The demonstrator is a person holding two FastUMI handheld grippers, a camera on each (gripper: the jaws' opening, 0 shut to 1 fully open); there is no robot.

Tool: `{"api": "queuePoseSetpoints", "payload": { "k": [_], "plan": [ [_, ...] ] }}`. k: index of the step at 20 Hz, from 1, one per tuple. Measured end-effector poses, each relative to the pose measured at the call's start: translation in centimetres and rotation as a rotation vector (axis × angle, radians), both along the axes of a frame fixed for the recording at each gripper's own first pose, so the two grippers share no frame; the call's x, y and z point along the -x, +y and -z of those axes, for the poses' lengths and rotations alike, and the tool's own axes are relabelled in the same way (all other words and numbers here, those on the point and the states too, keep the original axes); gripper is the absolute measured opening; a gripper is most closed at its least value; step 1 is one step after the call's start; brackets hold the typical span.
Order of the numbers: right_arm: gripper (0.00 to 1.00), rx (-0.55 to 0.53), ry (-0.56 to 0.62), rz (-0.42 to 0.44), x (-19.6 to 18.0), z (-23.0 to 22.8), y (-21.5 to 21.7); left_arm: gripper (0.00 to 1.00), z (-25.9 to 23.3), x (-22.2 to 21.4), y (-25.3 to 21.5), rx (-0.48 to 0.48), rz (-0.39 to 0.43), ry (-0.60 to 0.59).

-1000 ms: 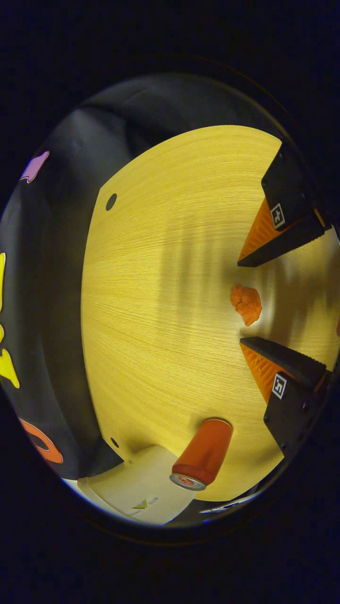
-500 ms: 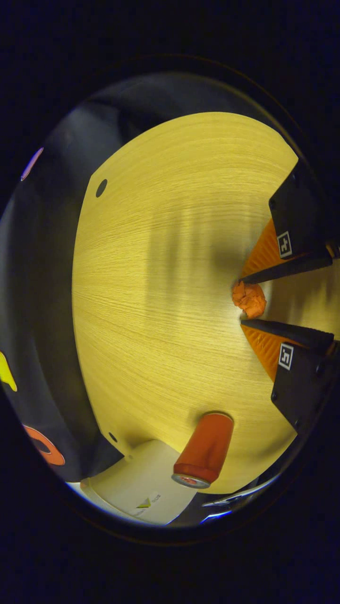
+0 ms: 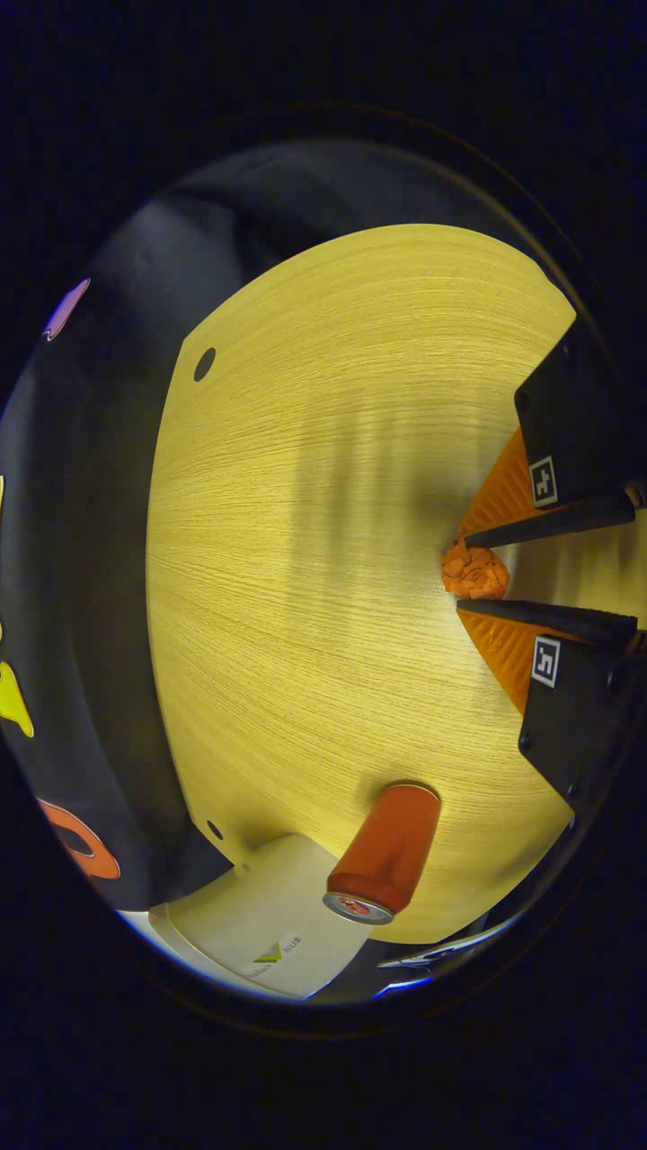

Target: Press the lid of the desktop garbage bin to open it, pick up the crumpled paper on the desktop and throw it into the bin, then pick up the pop can on the desktop and drop it into the bin, and finally close the garbage bin lid.

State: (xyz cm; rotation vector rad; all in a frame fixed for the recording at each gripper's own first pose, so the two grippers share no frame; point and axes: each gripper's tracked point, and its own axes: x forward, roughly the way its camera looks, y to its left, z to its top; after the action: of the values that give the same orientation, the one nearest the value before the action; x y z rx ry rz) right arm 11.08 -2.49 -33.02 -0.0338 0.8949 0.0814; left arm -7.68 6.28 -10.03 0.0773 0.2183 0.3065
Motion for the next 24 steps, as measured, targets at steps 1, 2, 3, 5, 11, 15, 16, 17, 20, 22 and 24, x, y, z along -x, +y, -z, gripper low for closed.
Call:
{"api": "queuePoseSetpoints", "payload": {
  "k": [1,2,3,5,11,15,16,17,20,22,24],
  "plan": [
    [0.37,-0.001,-0.012,-0.006,0.1,-0.1,0.3,0.99,0.1,0.0,0.0,0.012,0.012,-0.004],
    [0.37,-0.005,-0.022,-0.01,0.2,-0.5,0.4,0.99,-0.1,0.1,-0.1,0.02,0.023,-0.007],
    [0.37,-0.016,-0.034,-0.014,0.3,-1.0,0.4,0.99,-0.3,0.0,0.0,0.021,0.031,-0.01],
    [0.37,-0.02,-0.062,-0.028,0.0,-2.0,0.1,0.99,-0.7,-0.1,0.6,0.007,0.031,-0.016],
    [0.37,-0.085,-0.196,-0.04,0.2,-11.6,0.5,0.99,-1.6,-1.2,0.8,0.012,0.079,-0.04],
    [0.35,-0.138,-0.292,-0.026,-0.2,-19.1,1.4,0.99,-1.1,-1.8,0.9,0.045,0.11,-0.036],
    [0.37,-0.146,-0.309,-0.029,-0.4,-20.7,1.7,0.99,-0.9,-2.0,0.8,0.053,0.121,-0.038],
    [0.37,-0.145,-0.331,-0.031,-0.5,-22.2,2.0,0.99,-0.8,-2.2,0.8,0.056,0.131,-0.041],
    [0.37,-0.15,-0.391,-0.052,-1.0,-26.2,4.1,0.99,0.1,-2.5,0.7,0.065,0.168,-0.026],
    [0.37,-0.166,-0.431,-0.075,-1.2,-28.8,6.4,0.99,0.6,-2.7,0.8,0.068,0.191,-0.012],
    [0.35,-0.177,-0.47,-0.109,-1.8,-31.1,9.1,0.99,0.9,-2.8,0.8,0.068,0.216,-0.01]
  ]
}}
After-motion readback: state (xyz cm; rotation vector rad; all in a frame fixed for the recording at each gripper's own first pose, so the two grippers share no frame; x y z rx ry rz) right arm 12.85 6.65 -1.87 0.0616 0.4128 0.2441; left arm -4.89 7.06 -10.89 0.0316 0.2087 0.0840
